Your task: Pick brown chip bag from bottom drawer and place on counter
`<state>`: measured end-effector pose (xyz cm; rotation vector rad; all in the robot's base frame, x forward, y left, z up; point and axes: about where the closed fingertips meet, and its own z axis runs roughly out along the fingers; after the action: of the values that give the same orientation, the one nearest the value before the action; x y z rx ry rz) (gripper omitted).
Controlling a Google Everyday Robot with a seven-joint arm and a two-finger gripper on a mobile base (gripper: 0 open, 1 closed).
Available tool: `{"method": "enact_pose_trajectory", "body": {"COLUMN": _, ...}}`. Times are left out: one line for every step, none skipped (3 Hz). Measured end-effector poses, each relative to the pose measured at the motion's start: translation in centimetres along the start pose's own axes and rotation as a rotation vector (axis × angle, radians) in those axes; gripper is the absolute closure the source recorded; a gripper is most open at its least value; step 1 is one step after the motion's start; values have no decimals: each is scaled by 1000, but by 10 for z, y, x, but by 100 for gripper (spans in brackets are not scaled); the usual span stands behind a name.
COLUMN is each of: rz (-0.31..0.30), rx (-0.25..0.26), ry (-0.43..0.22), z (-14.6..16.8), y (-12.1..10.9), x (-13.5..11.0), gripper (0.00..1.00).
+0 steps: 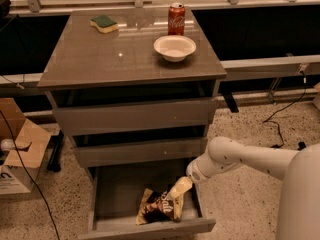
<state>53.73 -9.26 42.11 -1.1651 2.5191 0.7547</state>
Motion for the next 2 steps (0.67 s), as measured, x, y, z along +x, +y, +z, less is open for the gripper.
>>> {"method": "enact_pose_trajectory", "body": {"rz": 41, "rx": -10, "ry": 3, "z": 26, "y": -9, "x": 3, "gripper": 0}}
{"method": "enact_pose_trajectory", "body": {"rz": 114, "rx": -14, "ry": -9, "z": 60, "y": -26, "x": 13, "gripper": 0}}
